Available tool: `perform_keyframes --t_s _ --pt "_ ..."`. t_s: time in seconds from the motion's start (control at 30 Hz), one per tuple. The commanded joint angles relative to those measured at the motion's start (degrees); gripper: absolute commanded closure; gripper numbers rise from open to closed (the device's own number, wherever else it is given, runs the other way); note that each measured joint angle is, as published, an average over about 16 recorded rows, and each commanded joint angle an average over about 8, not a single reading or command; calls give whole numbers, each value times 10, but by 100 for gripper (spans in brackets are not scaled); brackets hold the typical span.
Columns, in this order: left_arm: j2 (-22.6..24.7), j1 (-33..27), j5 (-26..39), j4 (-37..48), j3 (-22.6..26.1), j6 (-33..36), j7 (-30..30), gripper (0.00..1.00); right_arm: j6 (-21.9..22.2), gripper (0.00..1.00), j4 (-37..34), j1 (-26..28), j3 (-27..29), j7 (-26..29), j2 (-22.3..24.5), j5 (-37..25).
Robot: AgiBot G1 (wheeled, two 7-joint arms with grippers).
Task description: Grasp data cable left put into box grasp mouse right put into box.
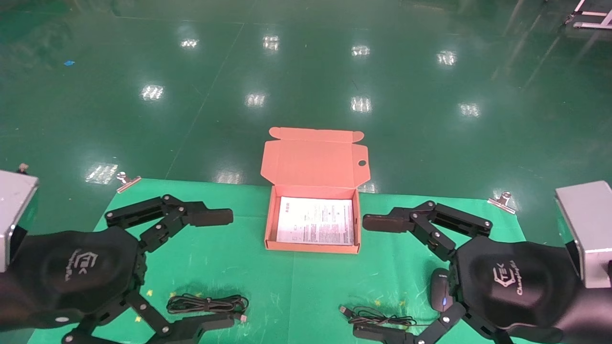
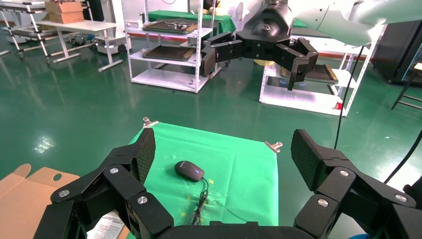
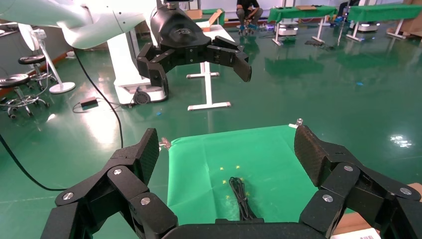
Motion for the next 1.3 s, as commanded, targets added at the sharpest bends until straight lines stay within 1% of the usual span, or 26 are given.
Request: perform_keyframes --t_s 0.03,1.3 --pt "0 0 0 0 0 0 0 0 0 0 0 0 0 0 0 0" --pt "0 0 0 0 0 0 0 0 0 0 0 0 0 0 0 0"
